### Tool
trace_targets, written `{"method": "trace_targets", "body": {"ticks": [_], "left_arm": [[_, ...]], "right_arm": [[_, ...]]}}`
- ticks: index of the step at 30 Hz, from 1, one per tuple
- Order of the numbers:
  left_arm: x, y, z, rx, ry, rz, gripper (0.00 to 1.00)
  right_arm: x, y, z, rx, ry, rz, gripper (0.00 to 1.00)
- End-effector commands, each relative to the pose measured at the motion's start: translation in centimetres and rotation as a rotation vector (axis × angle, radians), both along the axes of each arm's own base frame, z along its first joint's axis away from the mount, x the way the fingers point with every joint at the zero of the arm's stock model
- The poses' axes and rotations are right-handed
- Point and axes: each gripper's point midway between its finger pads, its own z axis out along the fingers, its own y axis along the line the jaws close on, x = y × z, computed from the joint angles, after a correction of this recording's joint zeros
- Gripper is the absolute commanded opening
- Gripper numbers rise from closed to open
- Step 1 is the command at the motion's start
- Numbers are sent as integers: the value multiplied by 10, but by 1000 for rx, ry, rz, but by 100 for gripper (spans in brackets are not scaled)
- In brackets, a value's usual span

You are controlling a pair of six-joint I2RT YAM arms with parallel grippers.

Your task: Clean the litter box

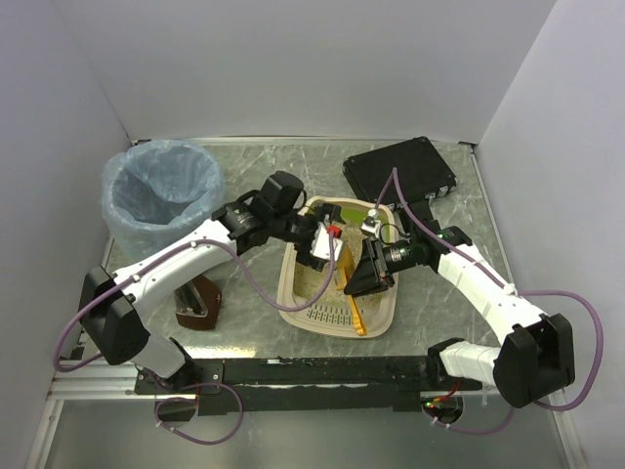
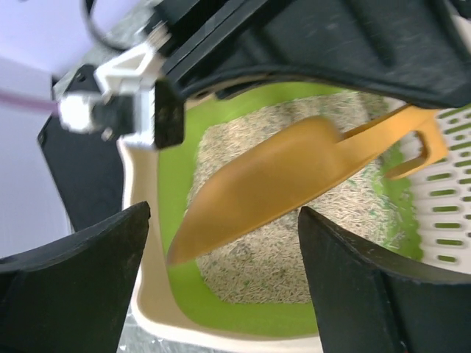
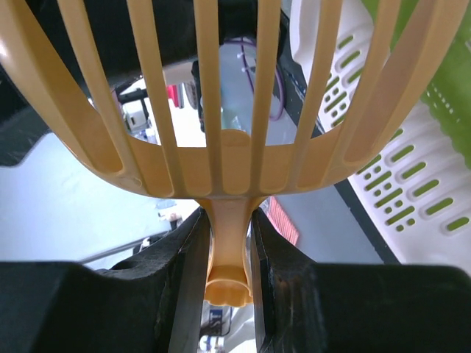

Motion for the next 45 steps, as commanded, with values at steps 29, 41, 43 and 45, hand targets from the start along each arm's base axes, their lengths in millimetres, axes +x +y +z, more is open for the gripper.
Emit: {"method": "trace_targets", "body": {"ticks": [29, 41, 43, 45], "left_arm": [[15, -14, 0, -27, 104, 194, 1], [1, -3, -2, -16, 315, 79, 1], [-6, -1, -3, -5, 319, 54, 1], [-10, 0, -6, 4, 320, 27, 1]], "right_arm": [[46, -73, 80, -284, -889, -507, 100], [27, -78, 57, -268, -942, -474, 99], [31, -79, 55, -278, -945, -488, 99], [35, -76, 57, -257, -961, -491, 98]]}}
